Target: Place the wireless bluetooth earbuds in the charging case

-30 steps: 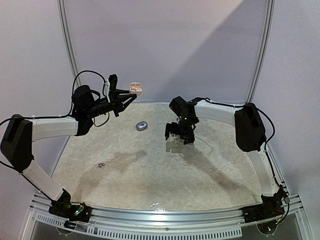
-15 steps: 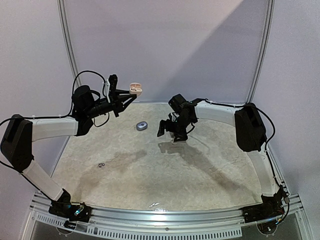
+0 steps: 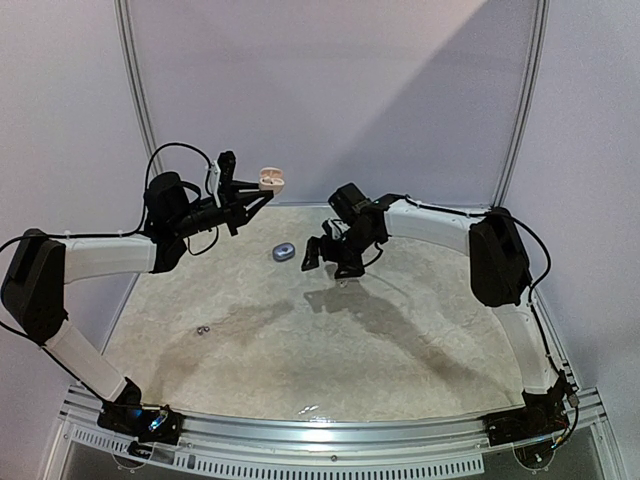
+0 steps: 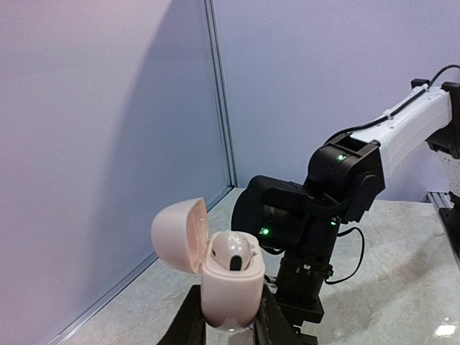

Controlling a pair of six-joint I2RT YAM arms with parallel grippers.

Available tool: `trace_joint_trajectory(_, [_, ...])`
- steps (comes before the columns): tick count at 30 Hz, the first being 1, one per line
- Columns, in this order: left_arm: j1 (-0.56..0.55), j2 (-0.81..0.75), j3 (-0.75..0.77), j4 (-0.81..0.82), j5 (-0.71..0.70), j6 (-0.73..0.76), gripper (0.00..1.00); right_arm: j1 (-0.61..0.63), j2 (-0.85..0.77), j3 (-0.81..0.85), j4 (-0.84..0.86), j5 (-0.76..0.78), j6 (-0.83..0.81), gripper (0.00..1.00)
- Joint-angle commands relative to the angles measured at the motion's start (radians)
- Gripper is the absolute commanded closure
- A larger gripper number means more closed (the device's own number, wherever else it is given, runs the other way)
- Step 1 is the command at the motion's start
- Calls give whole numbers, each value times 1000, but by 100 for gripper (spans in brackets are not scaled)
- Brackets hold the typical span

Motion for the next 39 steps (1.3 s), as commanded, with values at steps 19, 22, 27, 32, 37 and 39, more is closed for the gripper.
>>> trace_joint_trajectory(19, [8, -26, -6, 2, 4, 19, 100, 34, -118, 56, -211, 507, -193, 1])
trace_joint_trajectory(22, [9, -26, -5, -2, 4, 21, 100, 34, -64, 176, -297, 539, -250, 1])
trace_joint_trajectory(27, [9, -25, 0, -13, 4, 29, 100, 31, 3, 209, -340, 497, -300, 1])
trace_joint_trajectory(32, [7, -18, 2, -17, 4, 30, 100, 30, 35, 209, -338, 401, -309, 3])
trace_joint_trajectory(37, [7, -17, 3, -24, 1, 32, 100, 31, 93, 212, -379, 410, -227, 29])
trace_joint_trajectory(39, [7, -15, 2, -27, 1, 32, 100, 30, 106, 216, -378, 423, -204, 35])
